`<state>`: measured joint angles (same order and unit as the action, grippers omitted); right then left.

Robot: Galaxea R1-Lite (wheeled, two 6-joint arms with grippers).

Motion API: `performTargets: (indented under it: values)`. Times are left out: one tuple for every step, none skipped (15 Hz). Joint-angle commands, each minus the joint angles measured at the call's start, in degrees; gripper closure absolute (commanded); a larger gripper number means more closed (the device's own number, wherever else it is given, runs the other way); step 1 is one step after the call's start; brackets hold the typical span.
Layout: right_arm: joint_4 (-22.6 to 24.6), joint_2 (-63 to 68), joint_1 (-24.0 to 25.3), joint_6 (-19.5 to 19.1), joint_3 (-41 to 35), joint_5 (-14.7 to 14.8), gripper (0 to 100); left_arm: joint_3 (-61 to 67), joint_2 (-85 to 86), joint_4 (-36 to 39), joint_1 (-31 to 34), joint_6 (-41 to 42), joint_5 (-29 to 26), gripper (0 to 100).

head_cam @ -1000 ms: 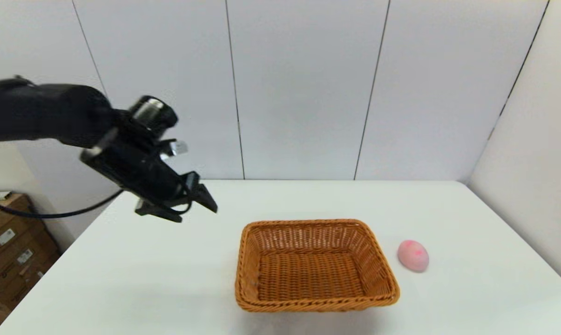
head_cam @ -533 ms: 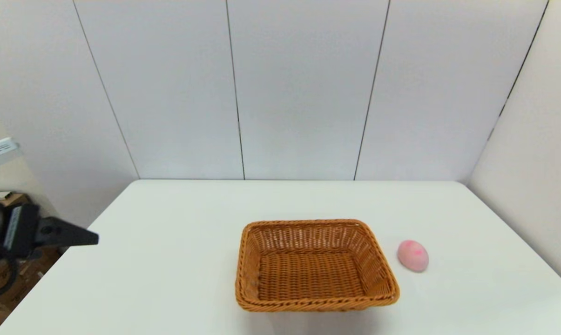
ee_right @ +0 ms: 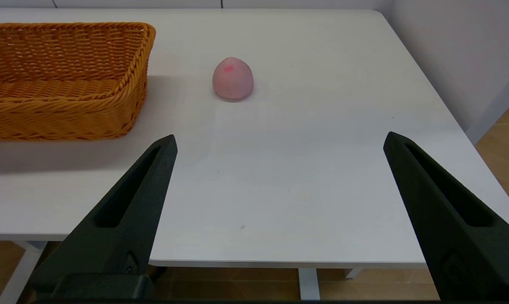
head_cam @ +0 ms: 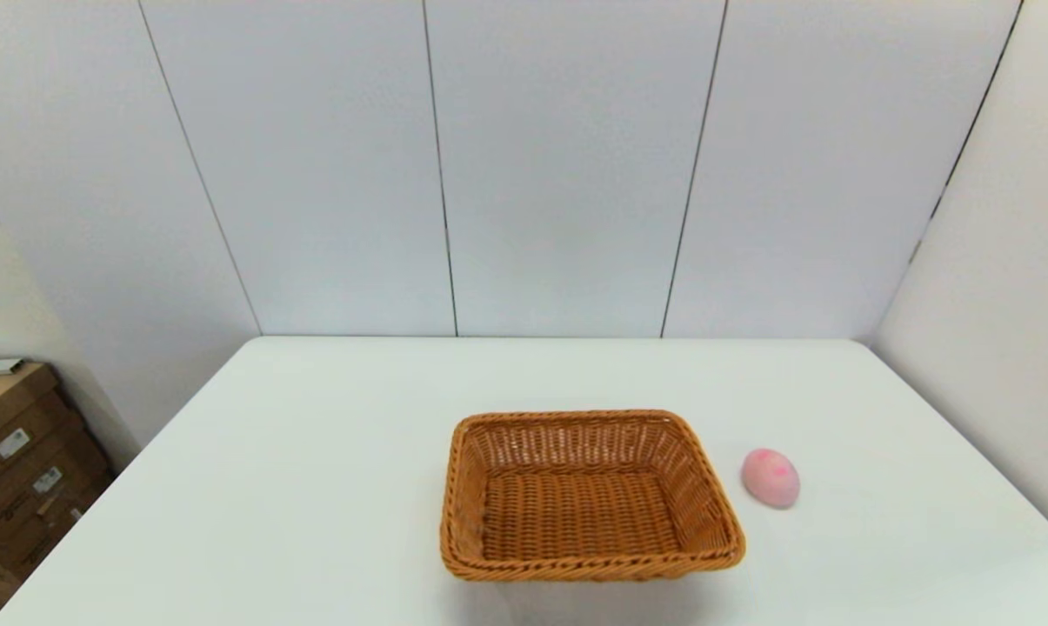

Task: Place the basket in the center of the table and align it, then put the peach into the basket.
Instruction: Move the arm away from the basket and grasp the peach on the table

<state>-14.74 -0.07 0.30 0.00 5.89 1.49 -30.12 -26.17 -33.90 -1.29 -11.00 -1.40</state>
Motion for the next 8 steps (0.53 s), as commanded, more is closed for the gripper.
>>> performTargets:
  values:
    - [-0.12, -0.01, 0.05, 0.00, 0.00, 0.01, 0, 15.45, 16.07, 16.76, 0.15, 3.44, 1.58, 0]
    - [-0.12, -0.01, 0.05, 0.00, 0.00, 0.01, 0, 17.99, 17.21, 18.78, 0.24, 4.23, 1.58, 0]
    - [-0.03, -0.01, 0.05, -0.09, 0.00, 0.01, 0, 21.07, 20.11, 20.63, 0.24, 5.63, 1.40, 0]
    - [-0.03, -0.01, -0.04, 0.00, -0.09, 0.09, 0, 23.09, 22.75, 20.89, 0.33, 7.74, 1.31, 0]
    - [-0.03, -0.01, -0.04, -0.18, 0.00, 0.36, 0, 23.88, 24.85, 20.54, 0.33, 8.80, 1.23, 0]
    - [-0.64, 0.25, -0.04, -0.53, 1.76, 0.36, 0, 24.23, 25.73, 20.37, 0.50, 8.71, 1.84, 0]
    - [-0.99, 4.47, -0.04, 0.44, 7.38, 0.45, 0, 24.76, 26.26, 20.54, 0.50, 8.71, 2.54, 0]
    - [-0.47, 16.33, -0.13, 3.25, 15.82, 0.71, 0, 24.85, 26.26, 20.63, 0.50, 8.36, 3.16, 0]
